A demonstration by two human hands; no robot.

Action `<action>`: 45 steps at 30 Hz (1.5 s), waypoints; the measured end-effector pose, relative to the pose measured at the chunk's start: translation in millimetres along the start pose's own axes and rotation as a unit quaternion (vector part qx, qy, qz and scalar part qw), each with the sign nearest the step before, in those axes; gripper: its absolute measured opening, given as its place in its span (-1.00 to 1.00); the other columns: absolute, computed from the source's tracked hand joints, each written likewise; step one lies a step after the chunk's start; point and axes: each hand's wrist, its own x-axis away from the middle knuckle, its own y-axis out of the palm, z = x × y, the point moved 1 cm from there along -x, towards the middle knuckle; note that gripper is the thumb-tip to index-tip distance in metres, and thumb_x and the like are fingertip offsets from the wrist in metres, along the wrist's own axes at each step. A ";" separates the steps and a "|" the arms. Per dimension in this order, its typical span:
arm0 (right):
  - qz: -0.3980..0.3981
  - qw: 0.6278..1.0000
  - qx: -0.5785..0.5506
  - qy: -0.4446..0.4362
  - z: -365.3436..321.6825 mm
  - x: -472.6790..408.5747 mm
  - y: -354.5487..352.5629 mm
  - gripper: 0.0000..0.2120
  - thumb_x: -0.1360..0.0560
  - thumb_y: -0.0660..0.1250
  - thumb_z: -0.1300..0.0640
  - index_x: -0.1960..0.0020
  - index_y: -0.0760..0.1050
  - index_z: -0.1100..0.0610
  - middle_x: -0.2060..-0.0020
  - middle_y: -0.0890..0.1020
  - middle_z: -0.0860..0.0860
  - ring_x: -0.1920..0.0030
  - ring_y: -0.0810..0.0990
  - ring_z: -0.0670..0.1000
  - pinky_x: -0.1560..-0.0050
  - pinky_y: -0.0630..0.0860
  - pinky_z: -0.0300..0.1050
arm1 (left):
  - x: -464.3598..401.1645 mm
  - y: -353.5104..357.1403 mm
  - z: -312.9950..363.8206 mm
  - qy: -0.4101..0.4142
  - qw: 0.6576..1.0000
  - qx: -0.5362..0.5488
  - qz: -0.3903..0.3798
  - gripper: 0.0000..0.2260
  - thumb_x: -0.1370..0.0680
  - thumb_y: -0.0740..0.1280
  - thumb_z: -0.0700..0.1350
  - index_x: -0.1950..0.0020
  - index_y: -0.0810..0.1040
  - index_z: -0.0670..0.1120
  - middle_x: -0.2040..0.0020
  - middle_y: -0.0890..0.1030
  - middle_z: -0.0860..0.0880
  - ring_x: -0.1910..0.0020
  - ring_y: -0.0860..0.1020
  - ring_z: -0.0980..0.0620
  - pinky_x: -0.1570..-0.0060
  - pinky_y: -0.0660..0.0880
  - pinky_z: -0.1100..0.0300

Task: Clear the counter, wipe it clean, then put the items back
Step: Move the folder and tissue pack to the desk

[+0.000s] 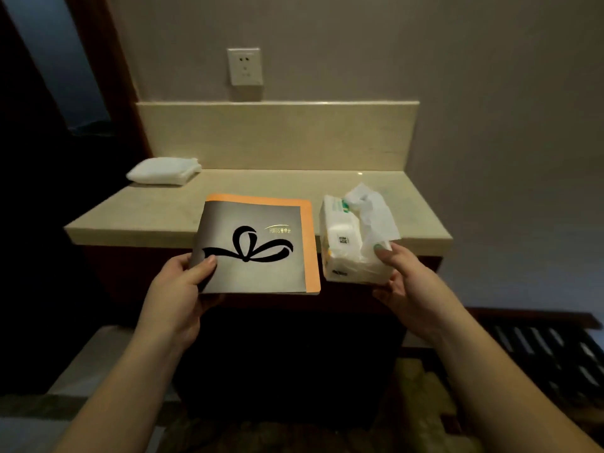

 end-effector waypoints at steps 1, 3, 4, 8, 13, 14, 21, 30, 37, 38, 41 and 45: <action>0.017 1.000 -0.007 0.001 2.3 9.9 -16.1 -0.65 -0.54 0.28 0.07 -0.31 0.42 0.00 -0.14 0.64 0.02 -0.13 0.57 0.06 0.05 0.43 -0.07 | 3.0 12.6 -7.7 -0.007 1.000 -0.003 -0.016 -0.76 -0.59 0.30 -0.23 -0.25 0.46 -0.20 -0.14 0.62 -0.21 0.02 0.62 -0.08 0.03 0.58 -0.09; 0.052 0.998 -0.027 0.002 5.3 29.7 -45.7 -0.68 -0.54 0.27 0.10 -0.29 0.43 0.01 -0.13 0.63 0.03 -0.13 0.57 0.07 0.02 0.45 -0.06 | 9.8 39.6 -22.1 -0.022 0.999 -0.008 -0.046 -0.76 -0.59 0.29 -0.23 -0.25 0.45 -0.20 -0.10 0.63 -0.18 0.03 0.63 -0.07 -0.01 0.55 -0.12; 0.068 0.997 -0.037 0.002 7.2 39.6 -60.2 -0.69 -0.55 0.27 0.11 -0.29 0.43 0.02 -0.13 0.63 0.04 -0.09 0.58 0.05 0.07 0.48 -0.09 | 13.2 53.3 -29.8 -0.028 0.998 -0.010 -0.062 -0.76 -0.59 0.29 -0.23 -0.26 0.45 -0.20 -0.08 0.63 -0.16 0.04 0.63 -0.06 0.05 0.57 -0.08; 0.150 0.988 -0.047 -0.008 16.0 79.8 -123.8 -0.69 -0.56 0.25 0.14 -0.30 0.42 0.07 -0.16 0.58 0.05 -0.08 0.57 0.04 0.13 0.54 -0.11 | 30.3 110.9 -63.4 -0.065 0.988 -0.029 -0.134 -0.75 -0.58 0.31 -0.21 -0.26 0.44 -0.19 -0.06 0.63 -0.14 0.03 0.65 -0.07 0.18 0.58 0.03; 0.245 0.965 -0.092 -0.005 28.0 134.8 -211.0 -0.61 -0.52 0.30 0.14 -0.34 0.41 0.07 -0.22 0.55 0.07 -0.20 0.55 0.12 -0.13 0.54 0.08 | 63.5 185.1 -107.4 -0.104 0.971 -0.066 -0.203 -0.70 -0.57 0.33 -0.18 -0.29 0.44 -0.18 -0.12 0.63 -0.16 -0.01 0.65 -0.11 0.20 0.57 0.00; 0.261 0.960 -0.104 -0.007 29.6 147.1 -227.4 -0.59 -0.51 0.31 0.15 -0.35 0.40 0.07 -0.23 0.54 0.08 -0.20 0.54 0.11 -0.05 0.55 0.02 | 72.0 200.1 -116.0 -0.107 0.968 -0.070 -0.214 -0.70 -0.57 0.34 -0.18 -0.29 0.44 -0.18 -0.13 0.62 -0.17 -0.02 0.64 -0.11 0.17 0.58 -0.02; 0.352 0.922 -0.160 -0.028 38.6 242.1 -340.3 -0.57 -0.54 0.24 0.24 -0.39 0.35 0.03 -0.22 0.54 0.06 -0.08 0.55 0.04 0.30 0.54 -0.19 | 161.8 311.9 -176.8 -0.147 0.941 -0.112 -0.283 -0.76 -0.57 0.33 -0.18 -0.23 0.45 -0.12 -0.11 0.60 -0.12 -0.03 0.61 -0.09 0.32 0.58 0.16; 0.441 0.887 -0.137 -0.020 57.3 361.3 -480.2 -0.70 -0.53 0.28 0.23 -0.13 0.39 -0.13 -0.21 0.50 0.04 -0.16 0.51 0.13 0.17 0.45 -0.10 | 293.3 443.8 -257.0 -0.195 0.898 -0.157 -0.361 -0.72 -0.59 0.31 -0.23 -0.30 0.42 -0.20 -0.02 0.60 -0.11 0.07 0.59 -0.06 0.16 0.51 0.07; 0.504 0.854 -0.127 -0.004 77.1 441.5 -553.4 -0.58 -0.53 0.31 0.18 -0.32 0.30 -0.08 -0.23 0.50 0.04 -0.19 0.52 0.11 0.03 0.51 -0.05 | 389.6 524.5 -306.0 -0.230 0.858 -0.199 -0.413 -0.84 -0.59 0.31 -0.23 -0.16 0.46 -0.15 0.01 0.61 -0.14 0.11 0.61 -0.06 0.28 0.53 0.10; 0.510 0.850 -0.134 -0.004 79.2 449.7 -559.9 -0.58 -0.52 0.31 0.18 -0.31 0.30 -0.07 -0.22 0.50 0.04 -0.20 0.51 0.12 0.01 0.52 -0.04 | 398.9 532.3 -310.4 -0.230 0.853 -0.204 -0.421 -0.86 -0.59 0.30 -0.23 -0.15 0.47 -0.14 0.02 0.60 -0.13 0.10 0.61 -0.05 0.29 0.53 0.12; 0.524 0.839 -0.147 0.000 84.7 466.1 -574.9 -0.59 -0.51 0.33 0.18 -0.27 0.31 -0.10 -0.20 0.50 0.03 -0.21 0.50 0.13 -0.12 0.52 0.03 | 415.6 552.3 -322.8 -0.238 0.837 -0.220 -0.440 -0.82 -0.59 0.31 -0.21 -0.19 0.47 -0.14 -0.05 0.59 -0.14 0.02 0.60 -0.08 0.25 0.54 0.10; 0.536 0.832 -0.139 0.007 90.2 472.7 -588.4 -0.60 -0.52 0.34 0.15 -0.28 0.31 -0.09 -0.18 0.50 0.01 -0.16 0.52 0.11 -0.15 0.54 0.06 | 415.1 576.6 -342.3 -0.238 0.821 -0.251 -0.456 -0.76 -0.58 0.34 -0.18 -0.24 0.47 -0.12 -0.12 0.57 -0.14 -0.06 0.59 -0.12 0.14 0.57 0.03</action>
